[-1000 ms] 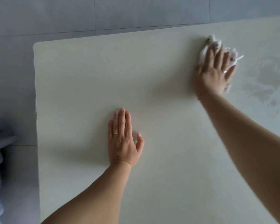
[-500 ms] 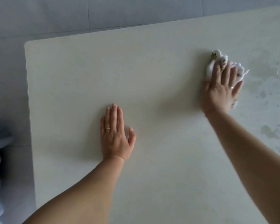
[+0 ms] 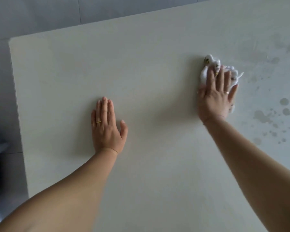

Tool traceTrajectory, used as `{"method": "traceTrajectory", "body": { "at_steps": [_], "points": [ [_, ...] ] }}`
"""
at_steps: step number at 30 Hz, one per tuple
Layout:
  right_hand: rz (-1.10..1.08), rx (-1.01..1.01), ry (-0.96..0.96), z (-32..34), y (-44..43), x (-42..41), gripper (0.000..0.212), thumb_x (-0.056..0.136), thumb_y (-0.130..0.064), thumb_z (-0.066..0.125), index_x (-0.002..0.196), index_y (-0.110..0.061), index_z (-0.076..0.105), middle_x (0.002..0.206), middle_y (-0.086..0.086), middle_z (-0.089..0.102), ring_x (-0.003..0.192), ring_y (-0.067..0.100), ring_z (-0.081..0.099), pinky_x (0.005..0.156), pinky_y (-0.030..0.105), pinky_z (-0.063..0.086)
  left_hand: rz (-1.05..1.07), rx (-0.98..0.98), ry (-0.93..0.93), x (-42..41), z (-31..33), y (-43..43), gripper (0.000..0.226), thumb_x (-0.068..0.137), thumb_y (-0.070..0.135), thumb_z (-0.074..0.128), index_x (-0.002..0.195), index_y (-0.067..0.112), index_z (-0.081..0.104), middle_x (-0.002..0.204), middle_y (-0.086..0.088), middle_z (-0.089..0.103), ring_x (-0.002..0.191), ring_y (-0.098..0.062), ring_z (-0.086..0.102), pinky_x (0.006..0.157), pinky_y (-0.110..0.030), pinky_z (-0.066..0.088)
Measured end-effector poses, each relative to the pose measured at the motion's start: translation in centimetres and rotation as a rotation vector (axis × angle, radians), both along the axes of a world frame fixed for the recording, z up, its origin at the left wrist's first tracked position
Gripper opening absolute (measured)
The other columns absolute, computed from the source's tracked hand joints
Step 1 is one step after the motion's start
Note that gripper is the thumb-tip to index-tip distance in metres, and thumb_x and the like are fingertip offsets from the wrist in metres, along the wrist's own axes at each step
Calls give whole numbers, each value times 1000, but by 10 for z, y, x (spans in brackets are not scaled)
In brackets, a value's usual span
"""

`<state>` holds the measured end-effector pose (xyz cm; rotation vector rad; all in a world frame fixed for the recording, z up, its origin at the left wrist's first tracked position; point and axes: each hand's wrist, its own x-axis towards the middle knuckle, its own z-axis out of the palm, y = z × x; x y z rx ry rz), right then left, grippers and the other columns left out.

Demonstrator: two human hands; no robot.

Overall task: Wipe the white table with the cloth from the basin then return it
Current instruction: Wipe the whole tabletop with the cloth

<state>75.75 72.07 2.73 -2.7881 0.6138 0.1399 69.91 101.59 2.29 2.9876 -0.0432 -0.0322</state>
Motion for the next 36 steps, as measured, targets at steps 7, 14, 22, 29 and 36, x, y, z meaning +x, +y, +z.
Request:
{"method": "traceTrajectory", "body": {
  "at_steps": [7, 14, 22, 29, 36],
  "points": [
    [609, 59, 40, 10, 62, -63, 52, 100, -40, 28, 150, -31, 16, 159, -4, 10, 147, 18, 2, 117, 41, -7, 22, 94, 46, -3, 5, -5, 69, 84, 31, 34, 147, 2, 27, 155, -16, 24, 144, -29, 20, 118, -48, 5],
    [113, -13, 88, 11, -39, -74, 53, 100, -37, 25, 150, -32, 8, 160, -4, 2, 147, 15, -4, 118, 44, -4, 34, -12, -29, -54, 21, -53, 64, 89, 29, 39, 146, 2, 28, 154, -17, 28, 143, -30, 24, 117, -45, 8],
    [442, 34, 62, 8, 41, -132, 57, 97, -42, 29, 150, -31, 13, 158, -6, 2, 146, 17, -3, 116, 42, -8, -52, -57, 159, -137, 9, -109, 65, 89, 35, 36, 145, 2, 32, 154, -14, 27, 144, -28, 22, 116, -45, 18],
    [129, -24, 73, 9, -54, -135, 57, 95, -46, 16, 150, -32, 12, 160, -4, 5, 146, 14, -1, 118, 43, -4, -40, -72, 147, -136, 8, -111, 66, 87, 33, 36, 145, 2, 32, 154, -14, 27, 143, -29, 23, 115, -46, 18],
    [392, 71, 59, 16, 63, -192, 57, 94, -41, 27, 149, -28, 22, 157, -4, 7, 146, 19, 3, 117, 45, -2, -28, -66, 133, -136, 9, -112, 65, 87, 34, 36, 143, 1, 36, 152, -16, 32, 141, -32, 29, 113, -47, 21]
  ]
}}
